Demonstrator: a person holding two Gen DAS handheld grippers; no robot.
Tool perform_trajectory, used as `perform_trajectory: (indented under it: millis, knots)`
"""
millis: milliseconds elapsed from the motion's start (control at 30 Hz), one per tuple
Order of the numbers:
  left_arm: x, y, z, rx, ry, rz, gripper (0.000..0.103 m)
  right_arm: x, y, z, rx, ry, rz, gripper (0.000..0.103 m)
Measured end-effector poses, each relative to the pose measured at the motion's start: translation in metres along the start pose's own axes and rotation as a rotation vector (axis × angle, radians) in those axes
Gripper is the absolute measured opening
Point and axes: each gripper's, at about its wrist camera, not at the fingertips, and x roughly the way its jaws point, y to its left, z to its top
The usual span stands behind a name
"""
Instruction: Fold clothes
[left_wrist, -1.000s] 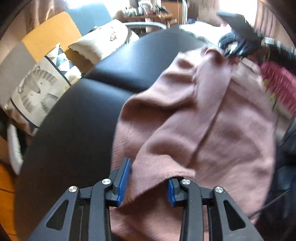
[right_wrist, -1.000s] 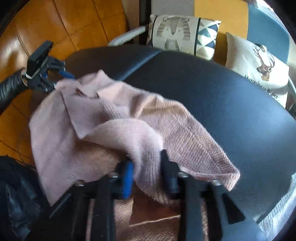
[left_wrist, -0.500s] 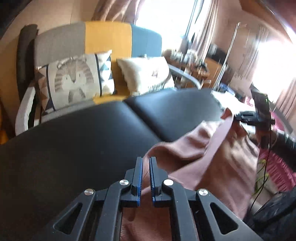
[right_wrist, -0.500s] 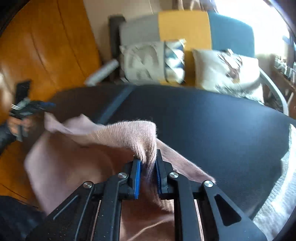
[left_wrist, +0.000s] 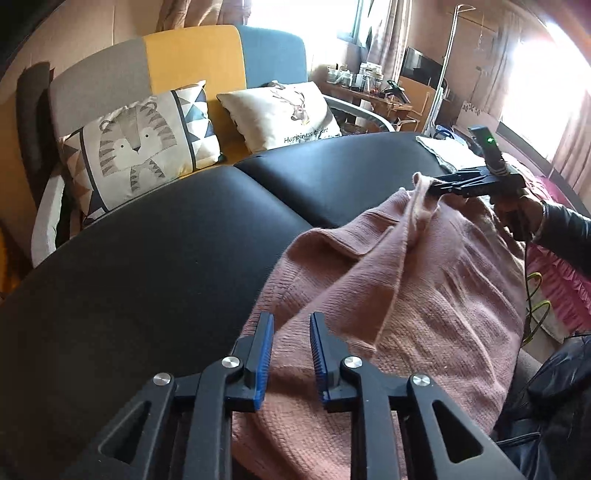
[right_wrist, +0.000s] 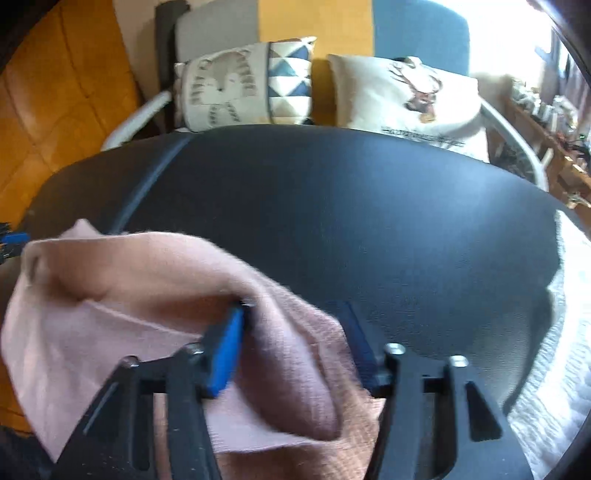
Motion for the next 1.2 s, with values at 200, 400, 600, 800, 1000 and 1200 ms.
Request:
perform_trajectory:
  millis: [200, 400, 600, 800, 1000, 1200]
  knots:
    - [-0.007, -0.006, -0.004, -0.004, -0.024, 0.013, 0.021, -0.036, 0.013, -0.001, -0.079, -0.112, -0.101, 0.067]
    - [-0.016, -0.030, -0.004, 0.095, -0.012, -0.013, 0.025, -0.060, 0.037, 0.011, -0.189, -0.195, -0.263, 0.079]
    - [-0.001, -0.069, -0.003, 0.162, 0.034, -0.104, 0.025, -0.064, 0.059, 0.007, -0.232, -0.201, -0.132, 0.079]
    - [0.048, -0.030, 0.037, -0.046, 0.057, 0.174, 0.025, 0.000, 0.051, 0.009, -0.261, 0.004, -0.212, 0.081]
    - [0.069, 0.021, 0.056, -0.162, 0.122, 0.344, 0.025, -0.005, -0.009, 0.001, -0.011, 0.010, -0.234, 0.081]
    - [0.041, 0.007, 0.050, -0.172, 0.039, 0.273, 0.025, -0.023, -0.024, 0.004, 0.036, -0.066, -0.163, 0.081]
